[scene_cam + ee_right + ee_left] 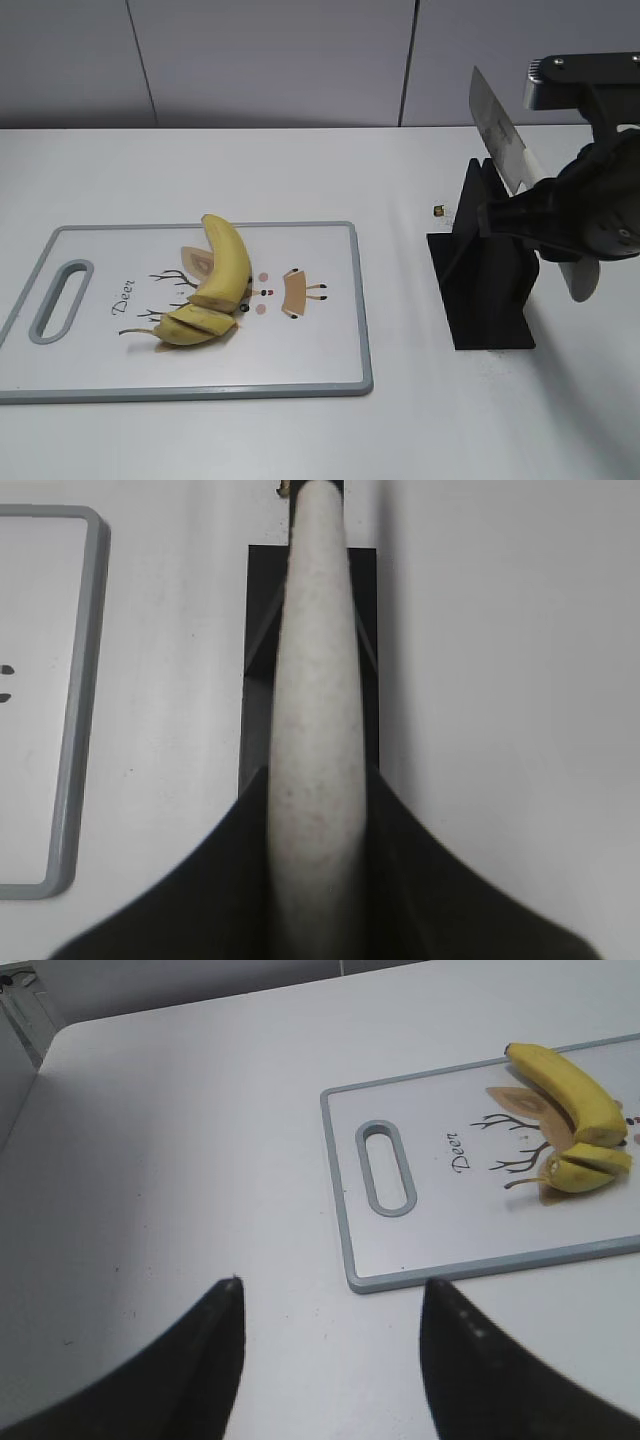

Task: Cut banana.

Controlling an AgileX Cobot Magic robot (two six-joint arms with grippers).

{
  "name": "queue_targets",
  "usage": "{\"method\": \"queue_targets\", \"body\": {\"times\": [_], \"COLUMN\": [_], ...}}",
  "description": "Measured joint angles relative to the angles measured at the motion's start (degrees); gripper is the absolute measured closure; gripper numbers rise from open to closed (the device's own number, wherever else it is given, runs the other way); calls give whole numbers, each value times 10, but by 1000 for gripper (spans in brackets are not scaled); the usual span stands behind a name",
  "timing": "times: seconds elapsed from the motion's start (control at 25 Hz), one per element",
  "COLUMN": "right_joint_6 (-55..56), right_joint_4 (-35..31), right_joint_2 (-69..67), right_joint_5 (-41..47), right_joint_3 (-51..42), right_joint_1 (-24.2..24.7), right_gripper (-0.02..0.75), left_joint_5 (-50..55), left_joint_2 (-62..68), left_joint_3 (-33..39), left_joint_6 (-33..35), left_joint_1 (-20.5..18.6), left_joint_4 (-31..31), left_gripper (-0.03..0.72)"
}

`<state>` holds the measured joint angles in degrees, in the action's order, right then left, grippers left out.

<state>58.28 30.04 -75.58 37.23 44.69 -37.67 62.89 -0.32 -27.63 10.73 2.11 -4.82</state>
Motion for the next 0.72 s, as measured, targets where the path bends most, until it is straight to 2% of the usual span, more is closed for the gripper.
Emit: {"method": "queue_targets", "body": {"times": [0.52, 0.72], "right_joint_6": [2, -8], "right_joint_4": [-6, -29], "right_joint_2": [-48, -72], "right_joint_5": [11, 13], "right_joint_3": [0, 0], "right_joint_1": [0, 0], "right_gripper": [576, 576], "left_joint_5": [-1, -1], "left_joint_2": [0, 0], "left_joint_3": [0, 0], "left_joint_6": [0, 0], "left_joint_1": [0, 0], "left_joint_4": [0, 0], "left_gripper": [144, 144]}}
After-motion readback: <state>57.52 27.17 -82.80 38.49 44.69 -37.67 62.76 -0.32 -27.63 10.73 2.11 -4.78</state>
